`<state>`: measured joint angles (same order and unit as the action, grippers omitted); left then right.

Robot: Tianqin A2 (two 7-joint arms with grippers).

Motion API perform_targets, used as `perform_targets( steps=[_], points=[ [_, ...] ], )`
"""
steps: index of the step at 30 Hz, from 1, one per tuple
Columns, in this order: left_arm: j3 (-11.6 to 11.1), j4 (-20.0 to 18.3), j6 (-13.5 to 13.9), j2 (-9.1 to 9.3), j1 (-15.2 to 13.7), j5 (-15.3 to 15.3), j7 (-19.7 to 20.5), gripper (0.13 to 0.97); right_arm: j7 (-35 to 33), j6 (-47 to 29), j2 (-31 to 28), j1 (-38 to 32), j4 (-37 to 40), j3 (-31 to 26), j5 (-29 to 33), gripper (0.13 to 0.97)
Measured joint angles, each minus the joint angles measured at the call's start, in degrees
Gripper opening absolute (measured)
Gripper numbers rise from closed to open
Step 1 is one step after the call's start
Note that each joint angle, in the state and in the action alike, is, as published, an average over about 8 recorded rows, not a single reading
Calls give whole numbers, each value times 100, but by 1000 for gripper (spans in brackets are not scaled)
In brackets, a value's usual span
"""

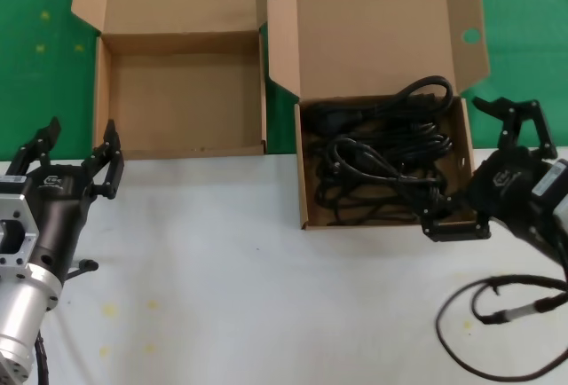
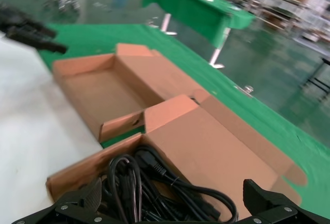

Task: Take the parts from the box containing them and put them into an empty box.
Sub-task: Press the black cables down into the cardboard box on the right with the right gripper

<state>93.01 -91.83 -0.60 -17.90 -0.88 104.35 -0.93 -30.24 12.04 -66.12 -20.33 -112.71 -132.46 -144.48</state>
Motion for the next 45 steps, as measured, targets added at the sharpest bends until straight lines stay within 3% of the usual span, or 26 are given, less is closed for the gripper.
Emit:
perform_targets(
  steps=[5,13,24,33,41,45],
  points=[
    [0,0,0,0,0,0,0,473,-1136,-49,-149,-1227,183,-1165,-773,963],
    [0,0,0,0,0,-1,1,320,-2282,-56,449,-2592,917,-2329,-1260,947],
    [0,0,0,0,0,-2,2,189,-2845,-77,1020,-2954,1543,-2523,-1324,885],
    [0,0,0,0,0,-2,2,156,-2777,-314,873,-3000,1481,-2527,-1325,749],
    [0,0,0,0,0,-2,3,145,-2590,-690,645,-2989,1395,-2527,-1325,548],
    [0,0,0,0,0,-2,3,144,-2534,-785,626,-2961,1418,-2527,-1325,500]
  ],
)
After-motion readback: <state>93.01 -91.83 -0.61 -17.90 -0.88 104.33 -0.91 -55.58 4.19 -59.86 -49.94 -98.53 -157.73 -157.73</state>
